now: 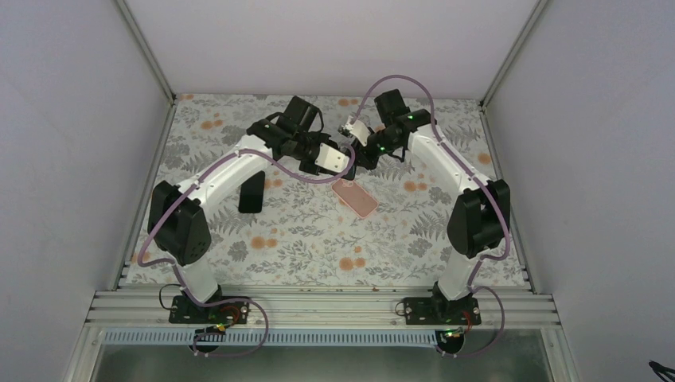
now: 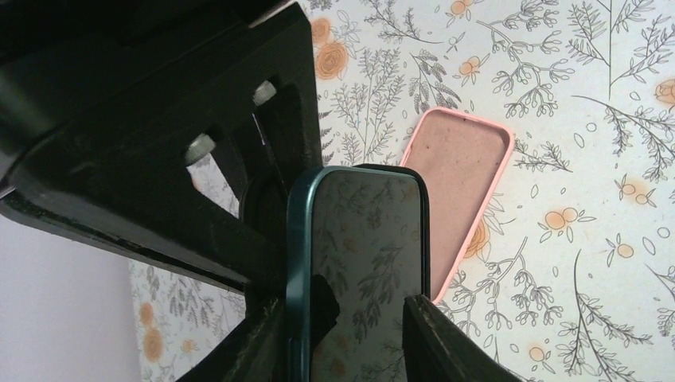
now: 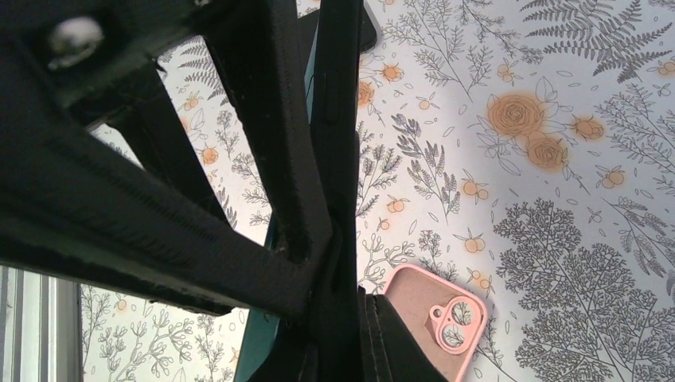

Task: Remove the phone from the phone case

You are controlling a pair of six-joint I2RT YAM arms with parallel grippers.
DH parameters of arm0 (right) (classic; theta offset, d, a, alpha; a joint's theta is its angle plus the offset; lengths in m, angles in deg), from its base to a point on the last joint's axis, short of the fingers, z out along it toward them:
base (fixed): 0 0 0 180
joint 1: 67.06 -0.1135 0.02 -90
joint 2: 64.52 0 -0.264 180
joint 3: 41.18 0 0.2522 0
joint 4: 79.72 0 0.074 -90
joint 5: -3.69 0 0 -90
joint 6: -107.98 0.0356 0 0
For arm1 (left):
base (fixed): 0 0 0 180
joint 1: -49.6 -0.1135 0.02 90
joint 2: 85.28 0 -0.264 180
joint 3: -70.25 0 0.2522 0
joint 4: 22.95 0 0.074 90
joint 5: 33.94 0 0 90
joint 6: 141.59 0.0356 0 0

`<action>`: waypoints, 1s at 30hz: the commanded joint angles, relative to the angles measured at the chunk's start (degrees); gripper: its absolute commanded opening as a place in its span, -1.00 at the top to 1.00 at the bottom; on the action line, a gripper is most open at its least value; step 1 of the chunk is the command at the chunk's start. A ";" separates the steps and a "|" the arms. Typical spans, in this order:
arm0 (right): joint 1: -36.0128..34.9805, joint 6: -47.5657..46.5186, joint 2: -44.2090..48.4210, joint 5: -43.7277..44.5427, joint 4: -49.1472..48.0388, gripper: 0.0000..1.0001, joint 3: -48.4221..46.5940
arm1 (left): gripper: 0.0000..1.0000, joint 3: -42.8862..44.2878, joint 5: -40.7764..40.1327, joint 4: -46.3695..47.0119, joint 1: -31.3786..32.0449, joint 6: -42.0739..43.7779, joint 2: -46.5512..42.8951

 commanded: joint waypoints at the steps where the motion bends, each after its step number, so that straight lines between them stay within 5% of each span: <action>1: -2.36 -1.83 4.48 -17.60 2.97 0.93 -5.77 | 0.24 -2.04 -7.38 -0.51 -0.43 0.35 2.81; 20: -2.30 -3.12 3.68 -20.81 7.67 0.93 -10.07 | 0.62 -0.18 -12.52 -8.90 1.19 2.20 7.15; 30: -2.18 -0.21 4.62 -19.09 4.01 0.93 -9.69 | 0.65 -1.45 -13.94 -10.18 2.64 2.19 8.10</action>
